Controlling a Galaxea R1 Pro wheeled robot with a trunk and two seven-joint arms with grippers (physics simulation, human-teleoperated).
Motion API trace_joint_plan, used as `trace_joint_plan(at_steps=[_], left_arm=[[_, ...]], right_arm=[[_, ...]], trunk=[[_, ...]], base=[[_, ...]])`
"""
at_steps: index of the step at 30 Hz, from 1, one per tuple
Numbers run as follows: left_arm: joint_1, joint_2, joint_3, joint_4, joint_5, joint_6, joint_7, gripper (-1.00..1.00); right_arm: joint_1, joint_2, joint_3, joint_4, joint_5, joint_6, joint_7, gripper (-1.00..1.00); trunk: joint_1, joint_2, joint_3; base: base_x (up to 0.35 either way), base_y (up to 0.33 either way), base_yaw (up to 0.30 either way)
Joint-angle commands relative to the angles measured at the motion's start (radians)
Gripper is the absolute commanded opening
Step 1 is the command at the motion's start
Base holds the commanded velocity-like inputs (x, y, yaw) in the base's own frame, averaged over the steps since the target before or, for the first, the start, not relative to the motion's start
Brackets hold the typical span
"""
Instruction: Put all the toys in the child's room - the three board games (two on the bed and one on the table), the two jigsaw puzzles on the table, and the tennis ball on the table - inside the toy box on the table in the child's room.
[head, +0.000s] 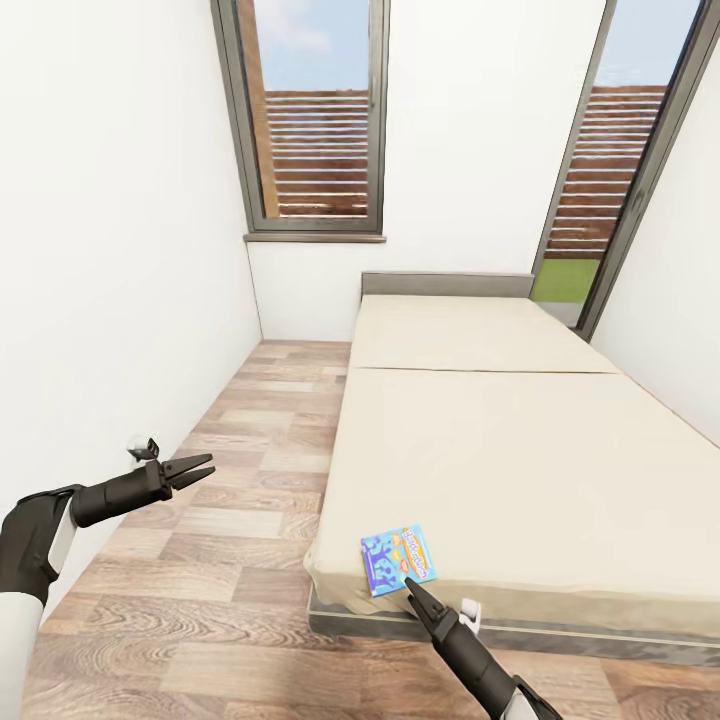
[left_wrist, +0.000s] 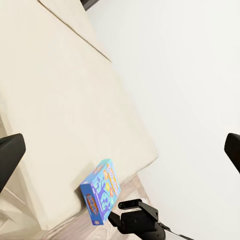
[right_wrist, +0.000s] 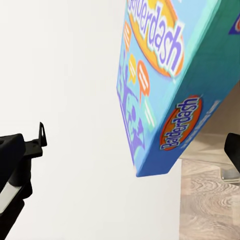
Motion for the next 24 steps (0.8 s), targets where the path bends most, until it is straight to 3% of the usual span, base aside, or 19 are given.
trace_joint_plan(at_steps=[1, 24], left_arm=[[0.0, 0.0, 0.0, 0.0, 0.0, 0.011, -0.003, 1.0], [0.0, 0.0, 0.0, 0.0, 0.001, 0.011, -0.004, 1.0]], right_arm=[[-0.001, 0.001, -0.004, 0.0, -0.002, 0.011, 0.003, 1.0], [-0.012, -0.002, -0.004, 0.007, -0.003, 0.017, -0.051, 1.0]], trunk=[[0.0, 0.0, -0.001], [0.0, 0.0, -0.001]], base=[[0.0, 0.005, 0.0], [0.0, 0.001, 0.0]])
